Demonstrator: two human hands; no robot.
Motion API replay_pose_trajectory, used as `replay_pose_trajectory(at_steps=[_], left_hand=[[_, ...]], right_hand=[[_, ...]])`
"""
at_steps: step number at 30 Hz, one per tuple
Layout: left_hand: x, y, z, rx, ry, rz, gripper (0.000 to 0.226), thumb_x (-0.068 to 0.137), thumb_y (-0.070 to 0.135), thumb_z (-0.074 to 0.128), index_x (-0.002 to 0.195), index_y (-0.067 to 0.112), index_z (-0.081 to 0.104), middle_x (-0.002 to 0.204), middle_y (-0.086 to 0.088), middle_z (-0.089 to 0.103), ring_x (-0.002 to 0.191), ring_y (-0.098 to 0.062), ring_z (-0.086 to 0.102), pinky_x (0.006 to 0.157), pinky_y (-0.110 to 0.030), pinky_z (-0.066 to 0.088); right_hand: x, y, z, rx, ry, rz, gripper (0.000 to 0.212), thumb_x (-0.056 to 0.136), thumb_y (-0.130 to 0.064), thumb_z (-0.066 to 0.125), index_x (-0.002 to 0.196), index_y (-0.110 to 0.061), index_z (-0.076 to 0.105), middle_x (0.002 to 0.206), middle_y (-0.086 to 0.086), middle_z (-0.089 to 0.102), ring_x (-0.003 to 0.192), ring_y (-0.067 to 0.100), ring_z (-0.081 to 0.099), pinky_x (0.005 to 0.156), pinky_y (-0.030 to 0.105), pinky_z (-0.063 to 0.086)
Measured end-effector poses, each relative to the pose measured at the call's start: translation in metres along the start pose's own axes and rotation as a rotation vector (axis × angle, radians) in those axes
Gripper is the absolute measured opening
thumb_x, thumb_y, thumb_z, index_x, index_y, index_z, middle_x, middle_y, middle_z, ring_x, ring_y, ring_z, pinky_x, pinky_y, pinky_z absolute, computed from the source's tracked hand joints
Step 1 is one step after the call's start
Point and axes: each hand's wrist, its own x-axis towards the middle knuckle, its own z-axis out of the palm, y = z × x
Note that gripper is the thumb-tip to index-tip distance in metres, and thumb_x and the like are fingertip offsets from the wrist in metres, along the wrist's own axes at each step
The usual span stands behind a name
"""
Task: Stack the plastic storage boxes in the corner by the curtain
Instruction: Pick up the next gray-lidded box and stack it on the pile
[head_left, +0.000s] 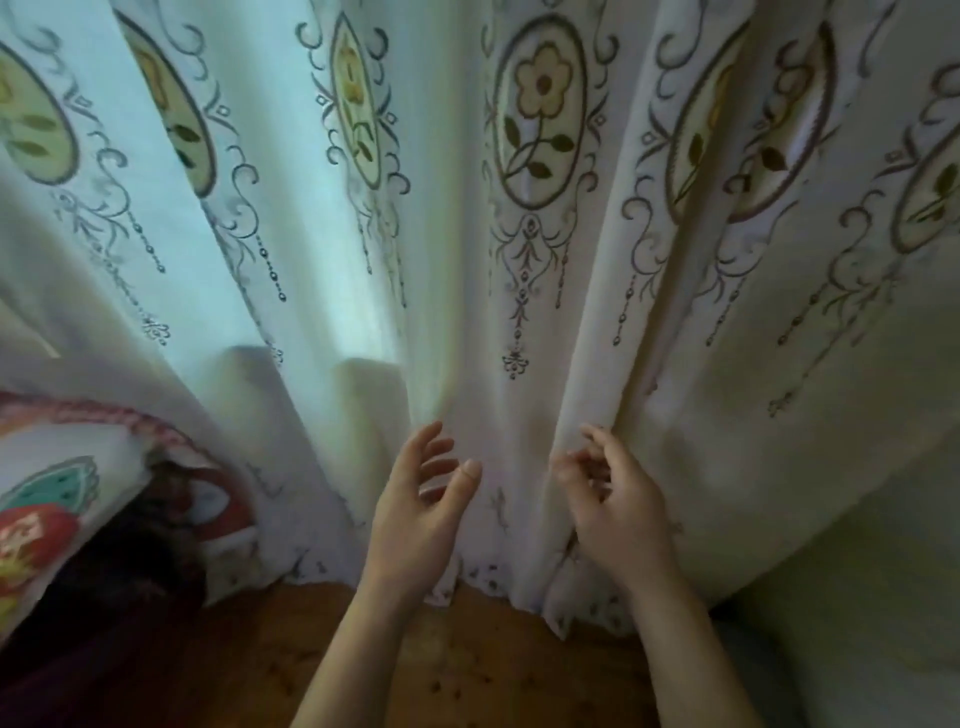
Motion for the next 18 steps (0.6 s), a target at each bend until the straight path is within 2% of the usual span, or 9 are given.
replay_pose_trajectory(at_steps=[6, 11, 18], left_hand=[[-0.045, -0.011, -0.094, 0.0, 0.229, -0.051, 0.053, 0.087, 0.051, 0.062, 0.135, 0.038, 0.046, 0.118, 0.02, 0.06, 0.106, 0.006, 0.059, 0.081, -0.013, 0.049], [-0.099, -0.018, -0.166, -0.02, 0.401, -0.107, 0.06, 0.079, 0.069, 0.059, 0.132, 0.045, 0.046, 0.117, 0.026, 0.059, 0.107, 0.007, 0.057, 0.081, -0.016, 0.048], [-0.19, -0.031, -0.257, 0.001, 0.646, -0.186, 0.055, 0.08, 0.065, 0.06, 0.131, 0.048, 0.046, 0.115, 0.031, 0.057, 0.108, 0.008, 0.056, 0.084, -0.019, 0.046]], right_hand=[[-0.038, -0.054, 0.078, 0.045, -0.168, -0.115, 0.06, 0.085, -0.076, 0.048, 0.135, -0.043, 0.046, 0.104, -0.026, 0.058, 0.097, -0.013, 0.054, 0.067, 0.006, 0.046], [-0.083, -0.095, 0.133, 0.067, -0.293, -0.218, 0.062, 0.085, -0.074, 0.049, 0.134, -0.036, 0.051, 0.101, -0.02, 0.061, 0.093, -0.008, 0.058, 0.069, 0.012, 0.048], [-0.161, -0.146, 0.204, 0.085, -0.488, -0.355, 0.055, 0.087, -0.064, 0.055, 0.133, -0.033, 0.053, 0.099, -0.023, 0.061, 0.091, -0.012, 0.057, 0.067, 0.003, 0.044]])
